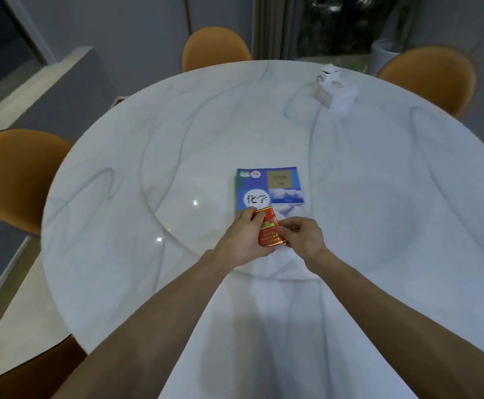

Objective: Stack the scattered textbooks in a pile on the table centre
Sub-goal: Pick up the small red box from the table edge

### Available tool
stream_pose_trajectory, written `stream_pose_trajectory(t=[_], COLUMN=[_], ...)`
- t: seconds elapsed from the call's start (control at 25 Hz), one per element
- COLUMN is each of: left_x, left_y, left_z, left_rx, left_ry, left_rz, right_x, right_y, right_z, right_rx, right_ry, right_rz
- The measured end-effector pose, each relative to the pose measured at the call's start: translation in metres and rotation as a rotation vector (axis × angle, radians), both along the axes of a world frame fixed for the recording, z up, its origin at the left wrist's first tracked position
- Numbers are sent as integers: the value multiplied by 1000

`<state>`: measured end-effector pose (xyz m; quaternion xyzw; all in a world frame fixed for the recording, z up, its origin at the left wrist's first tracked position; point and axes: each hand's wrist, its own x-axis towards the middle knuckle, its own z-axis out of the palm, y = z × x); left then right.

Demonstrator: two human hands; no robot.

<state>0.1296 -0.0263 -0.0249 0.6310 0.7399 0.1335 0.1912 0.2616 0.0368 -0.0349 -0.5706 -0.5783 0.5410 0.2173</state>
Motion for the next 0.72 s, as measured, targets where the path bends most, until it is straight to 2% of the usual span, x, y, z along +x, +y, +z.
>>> stream_pose_trajectory(t=[0.28, 0.72], left_x=[118, 300], left_y=[71, 190], left_z=[-8, -41], left_rx=[28, -23], left_ry=[8, -56], left_rz=[-65, -232], right_x=[123, 306], right_y=[55, 144], right_z=[-5, -24], right_rx=[53, 23], right_ry=[0, -30], right_rz=[-109, -312])
